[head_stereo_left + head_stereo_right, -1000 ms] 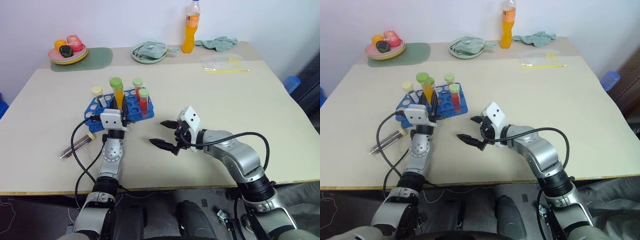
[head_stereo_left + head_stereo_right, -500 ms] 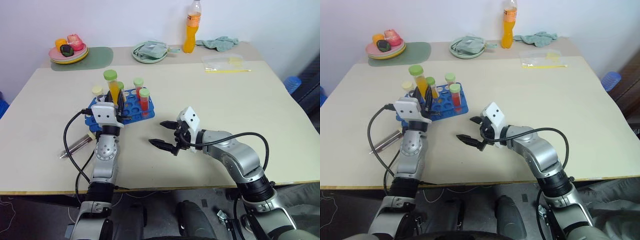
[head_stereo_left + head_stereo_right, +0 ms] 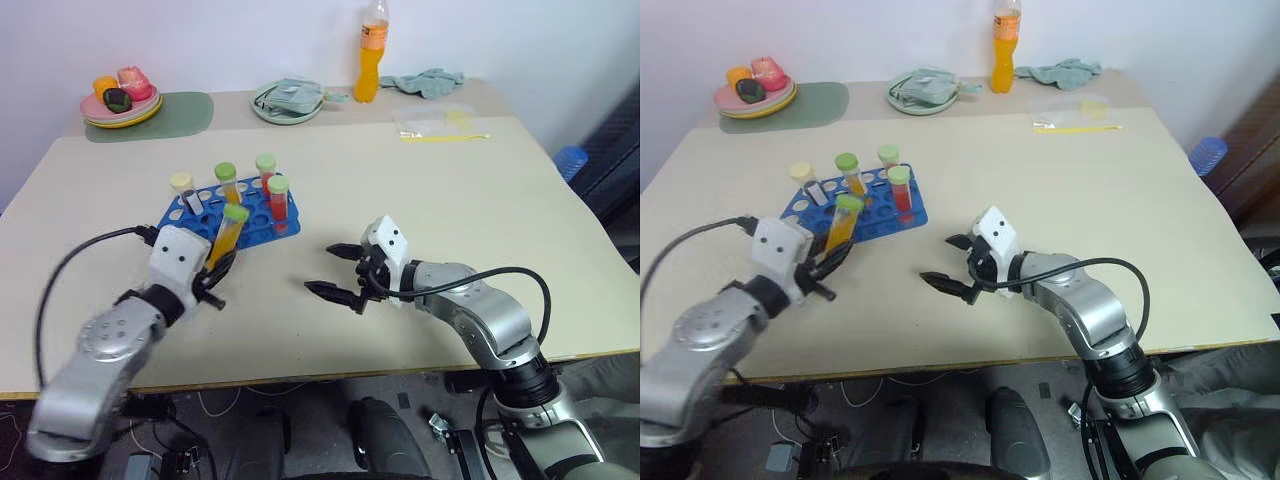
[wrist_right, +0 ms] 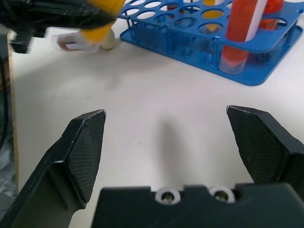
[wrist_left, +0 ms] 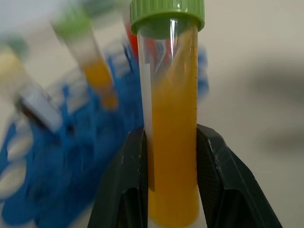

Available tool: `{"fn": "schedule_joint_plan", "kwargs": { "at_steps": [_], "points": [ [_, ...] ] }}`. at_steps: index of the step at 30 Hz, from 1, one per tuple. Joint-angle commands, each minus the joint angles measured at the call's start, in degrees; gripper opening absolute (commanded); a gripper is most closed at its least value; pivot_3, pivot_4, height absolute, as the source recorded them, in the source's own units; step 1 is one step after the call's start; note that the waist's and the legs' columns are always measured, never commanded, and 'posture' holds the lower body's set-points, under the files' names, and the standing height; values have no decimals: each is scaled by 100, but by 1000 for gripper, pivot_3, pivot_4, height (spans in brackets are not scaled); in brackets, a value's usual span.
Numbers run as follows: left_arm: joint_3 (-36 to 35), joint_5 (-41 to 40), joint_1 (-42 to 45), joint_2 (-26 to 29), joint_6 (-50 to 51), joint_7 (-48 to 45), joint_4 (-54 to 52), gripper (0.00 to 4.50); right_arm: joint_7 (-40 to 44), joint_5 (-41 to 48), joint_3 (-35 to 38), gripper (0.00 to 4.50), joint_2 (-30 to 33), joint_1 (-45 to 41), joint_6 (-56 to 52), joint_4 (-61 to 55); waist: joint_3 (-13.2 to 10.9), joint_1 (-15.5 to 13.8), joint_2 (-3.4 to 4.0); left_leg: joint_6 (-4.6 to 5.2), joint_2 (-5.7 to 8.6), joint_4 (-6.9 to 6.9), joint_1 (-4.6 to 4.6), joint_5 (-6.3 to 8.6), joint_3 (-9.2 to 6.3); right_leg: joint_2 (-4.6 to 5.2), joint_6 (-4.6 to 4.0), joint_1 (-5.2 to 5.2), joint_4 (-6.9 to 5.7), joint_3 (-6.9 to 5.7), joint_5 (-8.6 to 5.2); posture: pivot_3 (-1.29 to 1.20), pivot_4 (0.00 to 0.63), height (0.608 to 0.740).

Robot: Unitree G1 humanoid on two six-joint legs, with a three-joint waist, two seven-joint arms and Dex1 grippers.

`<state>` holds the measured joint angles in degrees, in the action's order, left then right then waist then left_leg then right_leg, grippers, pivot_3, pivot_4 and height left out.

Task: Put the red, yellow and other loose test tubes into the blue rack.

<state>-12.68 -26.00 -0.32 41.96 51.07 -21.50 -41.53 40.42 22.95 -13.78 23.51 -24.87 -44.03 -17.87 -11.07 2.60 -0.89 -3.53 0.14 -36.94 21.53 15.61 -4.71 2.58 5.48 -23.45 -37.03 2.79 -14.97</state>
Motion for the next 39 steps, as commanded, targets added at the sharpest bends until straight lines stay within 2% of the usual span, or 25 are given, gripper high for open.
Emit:
{"fn": "schedule_joint_plan", "kwargs": {
  "at_steps": [1, 4, 6, 10, 12, 13, 16, 21, 25, 31, 36, 39],
  "points": [
    [-314, -684, 221, 851, 1148, -685, -247, 780, 103, 74, -40, 4500, -125, -174, 118, -31, -4, -2, -5, 0, 1, 0, 0, 0, 2, 2, 3, -2, -3, 1, -2, 0, 150, 740],
    [64, -508, 347, 1620, 1003, -1179, 33, 780, 148, 37, -91, 4500, -205, -229, 170, 57, -14, -7, -14, 0, 2, 1, 3, 1, 2, 4, 3, -3, -1, 0, -3, 0, 150, 740],
    [750, -53, 466, 2271, 826, -1406, 346, 780, 152, 6, -110, 4500, -246, -248, 205, 91, -16, -9, -15, -1, 2, 3, 2, 1, 5, 5, 1, -3, 4, 2, -3, 0, 150, 740],
    [1528, 416, 621, 2783, 271, -1953, 971, 780, 114, -23, -106, 4500, -286, -231, 244, 94, -20, -5, -10, -1, 2, 12, 5, 1, 11, 6, -1, -12, 7, 6, -4, 0, 150, 740],
    [1774, 606, 683, 2907, -27, -2246, 1255, 1819, 79, -26, -82, 4500, -275, -189, 239, 54, -20, -3, -12, -1, 1, 17, 13, 1, 12, 6, -3, -23, 7, 6, -5, 0, 150, 740],
    [1867, 729, 717, 2930, -165, -2313, 1371, 2122, 62, -26, -73, 4500, -269, -168, 236, 36, -19, -6, -12, -1, 0, 17, 23, 1, 11, 5, -4, -33, 6, 6, -5, 0, 150, 740],
    [2156, 1037, 1041, 2935, -334, -2511, 1689, 3646, -4, -17, -51, 4500, -255, -93, 205, -46, -19, -23, -12, -1, 0, 10, 68, -1, 10, 6, 12, -79, -8, 5, 5, 0, 150, 740],
    [2887, 1350, 2149, 2845, 434, -2869, 1967, 3646, -57, -5, -65, 4500, -259, -49, 191, -100, -19, -20, -13, -1, 3, -7, 87, -1, 9, 4, 14, -91, -12, 3, 6, 0, 150, 740],
    [3300, 1134, 2876, 2587, 1435, -3162, 2000, 3646, -48, -13, -91, 4500, -261, -78, 223, -73, -19, -3, -13, 0, 2, -9, 88, -1, 9, 1, 15, -91, -17, 3, 6, 0, 150, 740],
    [3697, 989, 3508, 2239, 2378, -3304, 2194, 3646, -23, -25, -140, 4500, -292, -122, 251, -25, -19, -3, -14, 1, 2, -10, 89, 0, 8, 1, 16, -93, -21, 3, 7, 0, 150, 740],
    [3870, 1174, 3586, 2177, 2491, -3098, 2387, 3646, -18, -36, -149, 4500, -320, -135, 261, 1, -18, -4, -14, 1, 3, -14, 89, 0, 8, 3, 17, -93, -23, 3, 7, 0, 150, 740],
    [3780, 1215, 3609, 2068, 2566, -2925, 2549, 2865, -15, -37, -151, 4500, -343, -132, 256, 11, -17, -5, -11, 1, 3, -15, 86, -1, 8, 3, 16, -93, -29, 3, 7, 0, 150, 740]
  ]
}}
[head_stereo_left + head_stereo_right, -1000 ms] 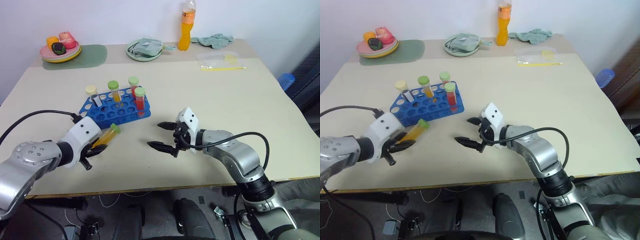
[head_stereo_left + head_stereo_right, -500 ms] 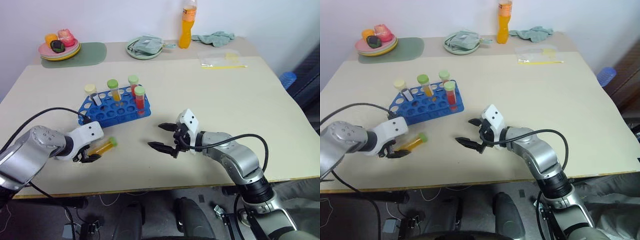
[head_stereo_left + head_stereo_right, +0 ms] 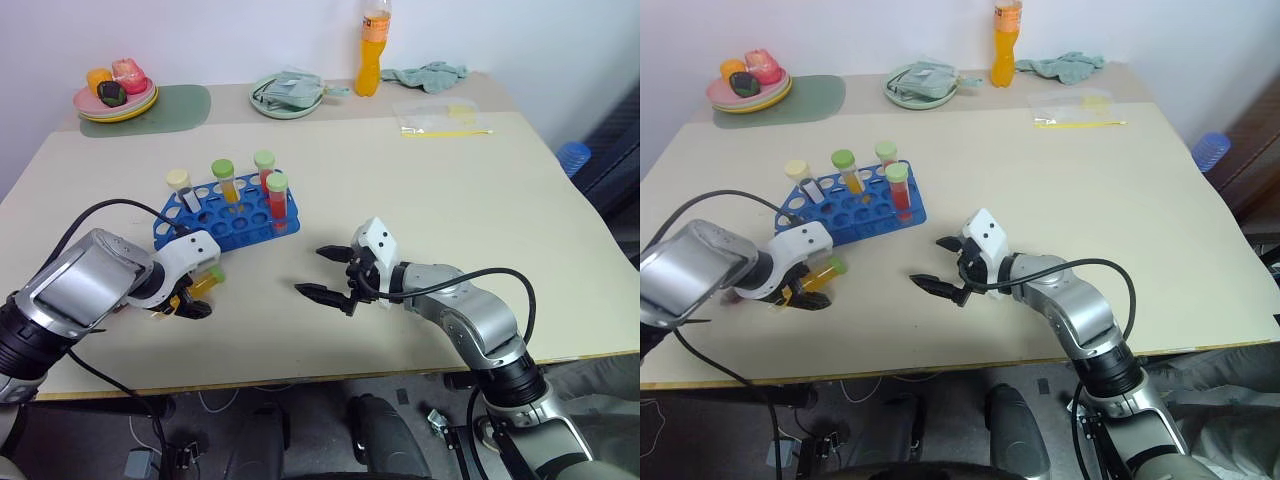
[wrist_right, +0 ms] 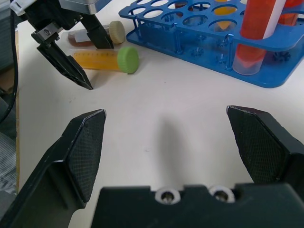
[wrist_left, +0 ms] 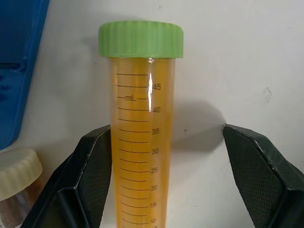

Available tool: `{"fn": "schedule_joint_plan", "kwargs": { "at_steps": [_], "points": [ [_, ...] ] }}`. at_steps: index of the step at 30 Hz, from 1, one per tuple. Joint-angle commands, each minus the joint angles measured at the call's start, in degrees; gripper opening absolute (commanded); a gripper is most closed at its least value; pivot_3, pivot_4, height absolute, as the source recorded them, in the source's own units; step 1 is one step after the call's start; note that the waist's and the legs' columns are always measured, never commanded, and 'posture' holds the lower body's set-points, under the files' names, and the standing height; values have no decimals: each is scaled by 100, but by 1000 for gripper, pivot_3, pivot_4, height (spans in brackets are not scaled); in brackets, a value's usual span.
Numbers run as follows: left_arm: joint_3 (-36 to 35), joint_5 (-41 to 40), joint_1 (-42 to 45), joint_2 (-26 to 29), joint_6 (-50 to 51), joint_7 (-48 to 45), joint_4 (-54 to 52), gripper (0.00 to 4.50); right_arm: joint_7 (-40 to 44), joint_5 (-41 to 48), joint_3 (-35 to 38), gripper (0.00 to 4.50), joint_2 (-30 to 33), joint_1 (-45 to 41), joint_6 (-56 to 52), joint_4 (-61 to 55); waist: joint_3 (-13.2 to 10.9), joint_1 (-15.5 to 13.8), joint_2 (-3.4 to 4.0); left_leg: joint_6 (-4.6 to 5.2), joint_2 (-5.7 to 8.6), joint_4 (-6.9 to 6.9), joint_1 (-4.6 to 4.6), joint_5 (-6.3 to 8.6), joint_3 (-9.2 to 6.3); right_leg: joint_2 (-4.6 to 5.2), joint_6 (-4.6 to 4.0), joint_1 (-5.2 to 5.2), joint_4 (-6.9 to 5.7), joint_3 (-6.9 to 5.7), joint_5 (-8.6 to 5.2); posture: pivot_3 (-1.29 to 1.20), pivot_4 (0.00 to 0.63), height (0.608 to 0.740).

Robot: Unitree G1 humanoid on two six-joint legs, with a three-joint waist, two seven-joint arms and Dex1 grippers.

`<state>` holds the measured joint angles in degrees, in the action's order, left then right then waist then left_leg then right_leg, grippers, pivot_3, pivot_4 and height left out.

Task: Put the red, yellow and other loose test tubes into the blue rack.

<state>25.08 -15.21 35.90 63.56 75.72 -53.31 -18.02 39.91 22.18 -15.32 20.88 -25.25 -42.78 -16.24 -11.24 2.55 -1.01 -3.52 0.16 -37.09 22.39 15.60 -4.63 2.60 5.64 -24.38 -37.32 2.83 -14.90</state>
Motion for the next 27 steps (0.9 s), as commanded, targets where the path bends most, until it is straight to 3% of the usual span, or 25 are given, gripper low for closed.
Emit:
{"fn": "schedule_joint_plan", "kwargs": {
  "at_steps": [1, 4, 5, 9, 11, 13, 16, 19, 21, 24, 27],
  "points": [
    [-7, 153, -13, -100, 88, 291, 227, 2484, 35, 43, -1, 4500, -91, -93, 126, -151, 1, -1, 0, 0, 0, -1, -1, 0, 0, 0, 0, 1, -3, 0, 0, 0, 150, 740],
    [-109, 93, -56, -82, 104, 330, 165, 977, 36, 47, -11, 4500, -113, -89, 113, -152, 2, -1, -1, 0, 0, -3, -5, 0, -1, 0, 0, 2, -11, 0, 0, 0, 150, 740],
    [-169, 59, -84, -43, 97, 325, 104, 784, 39, 45, -12, 4500, -116, -89, 111, -150, 2, 0, 0, 0, 0, -4, -5, 0, -1, -1, 0, 2, -11, 0, 0, 0, 150, 740],
    [-746, -68, -376, 135, -156, 324, -201, 784, 53, 36, -10, 4500, -107, -92, 106, -156, 2, 21, -1, 0, -1, -3, -6, 0, -2, -2, -1, 1, -15, 0, 0, 0, 150, 740],
    [-1365, -152, -735, 249, -576, 291, -445, 784, 66, 27, -3, 4500, -84, -89, 117, -163, 1, 32, -1, 0, -2, -3, -4, 0, -2, -2, -1, -2, -15, 1, 0, 0, 150, 740],
    [-2593, -516, -1293, 9, -1306, 52, -692, 784, 83, 29, 15, 4500, -55, -76, 126, -171, 1, 23, -2, 0, -3, -2, 2, 0, -2, -2, -2, -9, -15, 1, 0, 0, 150, 740],
    [-4136, -848, -1724, -1072, -2167, 556, -1038, 784, 106, 38, 43, 4500, -18, -64, 137, -170, 1, -55, -1, -1, -2, -3, 7, -1, -2, 9, -2, -10, -8, -1, 1, 0, 150, 740],
    [-4975, -1123, -1415, -2844, -2277, 2047, -1479, 784, 97, 21, 84, 4500, -10, -97, 155, -112, 4, -153, -8, -2, 1, -15, 7, -1, -3, 14, 2, 6, 6, -5, 3, 0, 150, 740],
    [-4759, -400, -1414, -3821, -3182, 3232, -1748, 784, 86, 24, 123, 4500, -18, -133, 156, -58, 8, -191, -14, -2, 5, -27, 8, -1, -8, 15, 14, 13, 9, -5, 13, 0, 150, 740],
    [-3928, 695, -1521, -4789, -4756, 4298, -1266, 784, 86, 19, 111, 4500, -50, -188, 165, 12, 13, -190, -19, -3, 8, -28, 6, -1, -5, 18, 16, 17, 10, -2, 21, 0, 150, 740],
    [-3405, 1274, -1578, -5490, -6144, 4903, -504, 784, 95, -5, 69, 4500, -75, -237, 195, 58, 14, -194, -19, -4, 9, -25, 3, -2, -2, 17, 14, 17, 11, 0, 23, 0, 150, 740]
  ]
}}
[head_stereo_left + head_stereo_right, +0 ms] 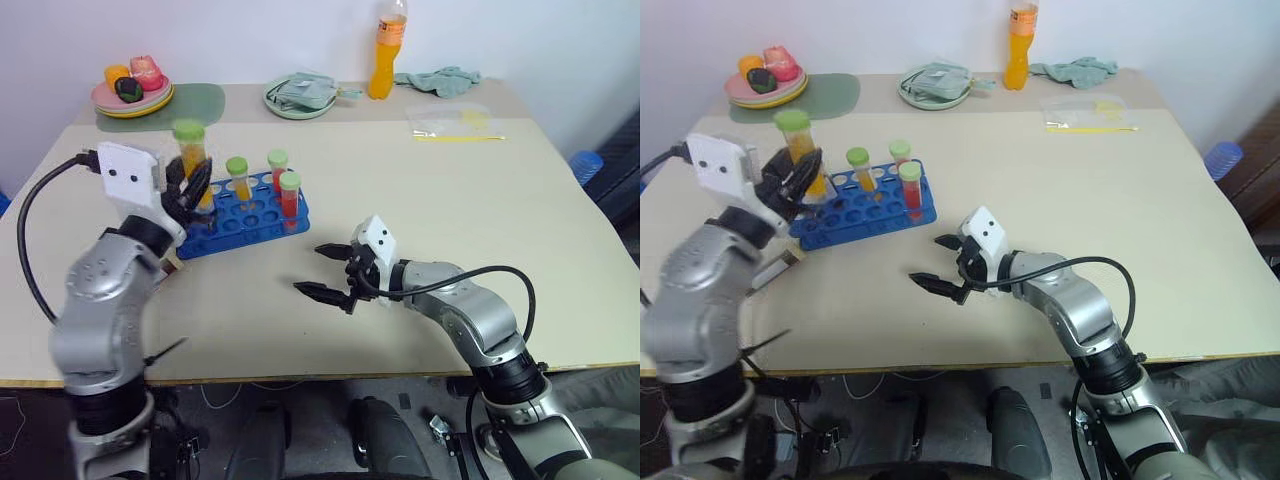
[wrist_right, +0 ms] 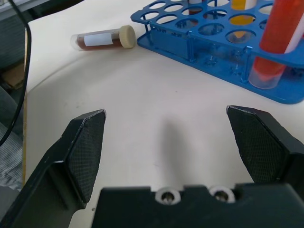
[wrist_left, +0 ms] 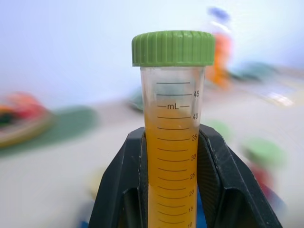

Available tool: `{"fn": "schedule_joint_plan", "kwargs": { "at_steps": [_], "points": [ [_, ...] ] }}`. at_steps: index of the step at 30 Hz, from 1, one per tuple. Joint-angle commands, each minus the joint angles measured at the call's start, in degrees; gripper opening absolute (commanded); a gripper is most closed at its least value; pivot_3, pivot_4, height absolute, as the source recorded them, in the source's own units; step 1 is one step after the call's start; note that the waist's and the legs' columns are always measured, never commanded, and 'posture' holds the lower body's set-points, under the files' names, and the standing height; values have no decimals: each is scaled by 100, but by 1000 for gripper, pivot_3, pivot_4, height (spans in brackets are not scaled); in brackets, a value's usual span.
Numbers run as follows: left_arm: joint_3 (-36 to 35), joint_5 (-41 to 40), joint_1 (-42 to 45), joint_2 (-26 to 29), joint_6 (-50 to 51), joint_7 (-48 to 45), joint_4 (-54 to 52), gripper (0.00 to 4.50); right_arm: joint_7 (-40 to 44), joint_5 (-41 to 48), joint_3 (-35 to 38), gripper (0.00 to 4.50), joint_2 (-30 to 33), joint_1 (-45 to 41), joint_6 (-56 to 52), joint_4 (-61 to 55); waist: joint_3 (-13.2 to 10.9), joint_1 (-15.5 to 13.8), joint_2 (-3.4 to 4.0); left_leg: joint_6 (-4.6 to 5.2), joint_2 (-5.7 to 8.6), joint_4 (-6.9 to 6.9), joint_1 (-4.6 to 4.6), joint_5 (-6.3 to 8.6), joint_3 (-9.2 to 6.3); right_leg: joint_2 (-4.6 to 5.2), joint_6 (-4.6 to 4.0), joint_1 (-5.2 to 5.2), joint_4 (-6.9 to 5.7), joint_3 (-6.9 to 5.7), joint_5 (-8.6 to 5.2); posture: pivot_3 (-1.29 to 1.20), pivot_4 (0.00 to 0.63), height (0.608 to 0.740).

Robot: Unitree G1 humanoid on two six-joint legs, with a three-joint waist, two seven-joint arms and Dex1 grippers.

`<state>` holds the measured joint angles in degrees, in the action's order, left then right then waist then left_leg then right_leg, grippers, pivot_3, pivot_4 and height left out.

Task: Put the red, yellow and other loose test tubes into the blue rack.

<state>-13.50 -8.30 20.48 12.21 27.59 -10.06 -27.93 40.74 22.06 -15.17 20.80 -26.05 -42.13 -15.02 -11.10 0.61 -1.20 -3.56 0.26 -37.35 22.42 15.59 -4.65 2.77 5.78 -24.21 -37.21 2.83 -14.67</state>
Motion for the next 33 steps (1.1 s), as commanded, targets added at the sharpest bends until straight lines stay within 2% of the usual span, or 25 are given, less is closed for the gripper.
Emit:
{"fn": "schedule_joint_plan", "kwargs": {
  "at_steps": [1, 4, 9, 13, 26, 33],
  "points": [
    [623, 787, -76, -427, -1697, 670, 782, 784, 17, -3, 44, 4500, -70, -175, 140, -58, 0, 0, 0, 0, 1, 0, 0, 0, 3, 1, 0, 0, 1, 1, 0, 0, 150, 740],
    [933, 1153, -80, -604, -2654, 931, 1675, 784, 41, -40, 36, 4500, -67, -219, 187, -9, 0, 25, 0, 0, 0, 2, -2, 0, 4, -3, -1, -2, -1, 1, 0, 0, 150, 740],
    [1122, 1267, -12, -662, -3333, 993, 2444, 784, 30, -83, 61, 4500, -46, -234, 250, 4, 0, 20, 1, 1, 0, 3, 0, 0, 4, -5, -1, -3, -1, 1, 0, 0, 150, 740],
    [1138, 1169, -35, -721, -3381, 993, 2817, 784, -42, -85, 125, 4500, -40, -176, 231, -62, 0, 19, 1, 1, 0, 3, -1, 0, 3, -5, -1, -3, -2, 1, 0, 0, 150, 740],
    [1221, 1098, -70, -747, -3288, 922, 3089, 784, -82, -55, 112, 4500, -50, -168, 241, -63, 0, 16, 1, 1, 0, 2, -1, 0, 2, -5, 0, -3, -2, 0, 0, 0, 150, 740],
    [1129, 981, -47, -855, -3678, 959, 3272, 784, -83, -56, 83, 4500, -66, -163, 233, -82, 0, 14, 1, 1, 0, 2, 0, 0, 2, -5, 0, -3, -2, 0, 0, 0, 150, 740]
  ]
}}
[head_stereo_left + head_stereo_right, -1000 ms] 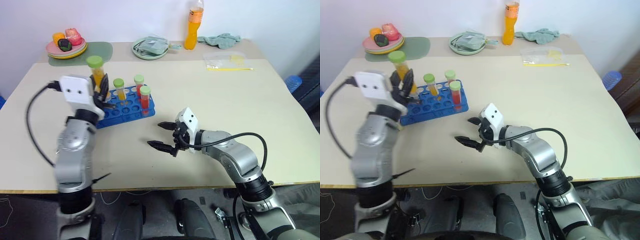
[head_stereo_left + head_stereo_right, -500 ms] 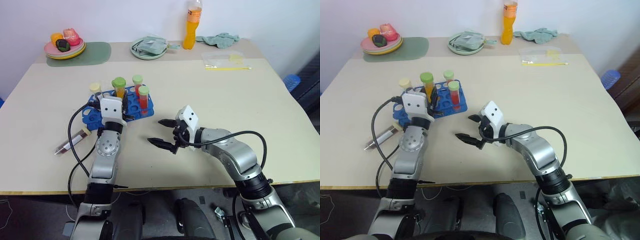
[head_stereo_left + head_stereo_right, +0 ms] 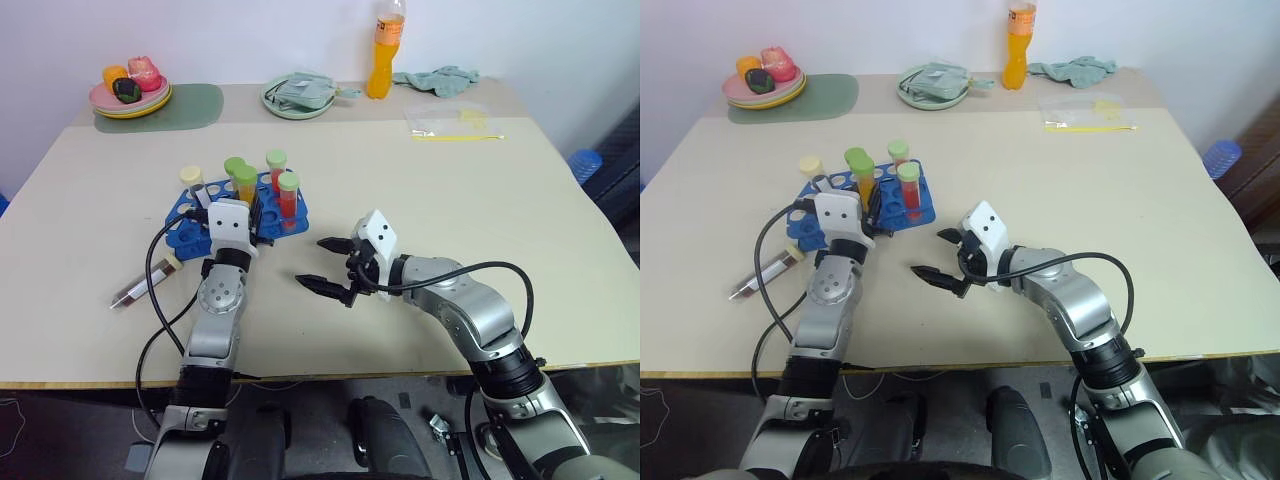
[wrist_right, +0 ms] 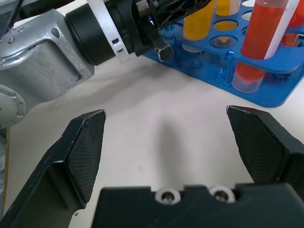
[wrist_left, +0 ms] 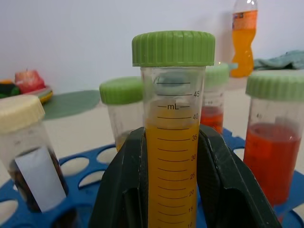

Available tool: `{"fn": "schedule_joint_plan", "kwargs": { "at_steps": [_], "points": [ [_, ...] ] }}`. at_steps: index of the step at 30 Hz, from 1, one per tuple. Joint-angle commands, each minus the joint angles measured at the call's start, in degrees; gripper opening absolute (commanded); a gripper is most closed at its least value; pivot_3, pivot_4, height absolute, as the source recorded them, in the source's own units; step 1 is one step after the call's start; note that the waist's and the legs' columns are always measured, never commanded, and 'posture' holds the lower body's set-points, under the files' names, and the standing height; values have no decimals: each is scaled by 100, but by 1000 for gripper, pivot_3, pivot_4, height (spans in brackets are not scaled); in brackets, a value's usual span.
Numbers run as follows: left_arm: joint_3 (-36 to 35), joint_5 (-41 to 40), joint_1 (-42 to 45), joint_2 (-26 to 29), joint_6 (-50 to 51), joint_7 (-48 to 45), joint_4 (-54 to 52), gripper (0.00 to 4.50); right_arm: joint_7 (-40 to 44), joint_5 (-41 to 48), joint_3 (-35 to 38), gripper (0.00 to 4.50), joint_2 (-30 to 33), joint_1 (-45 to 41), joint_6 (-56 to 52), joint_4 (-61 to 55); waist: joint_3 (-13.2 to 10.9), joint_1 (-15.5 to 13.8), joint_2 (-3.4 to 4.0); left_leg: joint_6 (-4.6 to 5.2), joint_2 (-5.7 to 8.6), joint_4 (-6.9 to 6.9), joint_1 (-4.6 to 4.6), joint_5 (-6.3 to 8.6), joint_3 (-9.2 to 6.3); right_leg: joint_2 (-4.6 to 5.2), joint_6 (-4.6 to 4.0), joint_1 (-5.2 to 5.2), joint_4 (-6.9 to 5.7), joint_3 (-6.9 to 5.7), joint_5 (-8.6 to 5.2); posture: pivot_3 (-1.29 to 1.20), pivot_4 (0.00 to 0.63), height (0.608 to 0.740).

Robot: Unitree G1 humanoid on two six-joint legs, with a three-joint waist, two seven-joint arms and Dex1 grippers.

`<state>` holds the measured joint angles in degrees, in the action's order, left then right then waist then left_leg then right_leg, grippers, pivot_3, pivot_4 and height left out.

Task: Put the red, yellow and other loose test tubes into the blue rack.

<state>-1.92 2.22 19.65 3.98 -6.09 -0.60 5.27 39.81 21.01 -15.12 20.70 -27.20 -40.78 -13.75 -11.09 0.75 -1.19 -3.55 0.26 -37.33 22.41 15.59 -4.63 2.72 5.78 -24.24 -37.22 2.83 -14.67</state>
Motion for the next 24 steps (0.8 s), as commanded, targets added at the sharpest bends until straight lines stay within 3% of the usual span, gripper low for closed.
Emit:
{"fn": "schedule_joint_plan", "kwargs": {
  "at_steps": [1, 2, 9, 15, 18, 22, 24],
  "points": [
    [-18, -40, 26, -23, -355, 19, -19, 784, 9, 50, 76, 4500, -59, -44, 95, -214, 0, 0, 0, 0, 0, 0, 0, 0, 0, 0, 0, 0, 0, 0, 0, 0, 150, 740],
    [-5, -55, 10, -15, -388, -24, 5, 784, 5, 52, 73, 4500, -62, -39, 90, -223, 0, 0, 0, 0, 0, 0, 0, 0, 0, 0, 0, 0, 0, 0, 0, 0, 150, 740],
    [-172, -322, -228, 171, -160, -238, -638, 4353, -10, 59, 74, 4500, -74, -25, 68, -267, 0, 22, 0, 0, -1, 1, -1, 0, -1, -2, 0, -1, -2, 0, 0, 0, 150, 740],
    [-928, -1072, -348, 711, 980, -319, -2366, 4438, 0, 87, 77, 4500, -70, 0, 41, -306, 0, 20, 0, 0, -3, 0, -1, 0, -2, -3, 0, -1, -4, 0, 0, 0, 150, 740],
    [-1661, -2020, 12, 1246, 2176, -278, -3195, 4438, 23, 96, 72, 4500, -62, 8, 41, -302, 0, 22, 0, 0, -3, -1, 0, 0, -3, -3, 0, -1, -5, 0, 0, 0, 150, 740],
    [-2459, -3718, 145, 2671, 4618, -821, -3657, 4438, 78, 89, 49, 4500, -56, -16, 73, -245, 0, 46, 0, 0, -3, -1, -2, 0, -4, -5, 1, 0, -8, -1, -1, 0, 150, 740],
    [-2733, -4237, -143, 3692, 5759, -1317, -3704, 4438, 111, 78, 30, 4500, -62, -37, 99, -202, -2, 78, 1, 0, -3, 1, -4, 0, -2, -5, 1, 0, -7, 0, -1, 0, 150, 740]
  ]
}}
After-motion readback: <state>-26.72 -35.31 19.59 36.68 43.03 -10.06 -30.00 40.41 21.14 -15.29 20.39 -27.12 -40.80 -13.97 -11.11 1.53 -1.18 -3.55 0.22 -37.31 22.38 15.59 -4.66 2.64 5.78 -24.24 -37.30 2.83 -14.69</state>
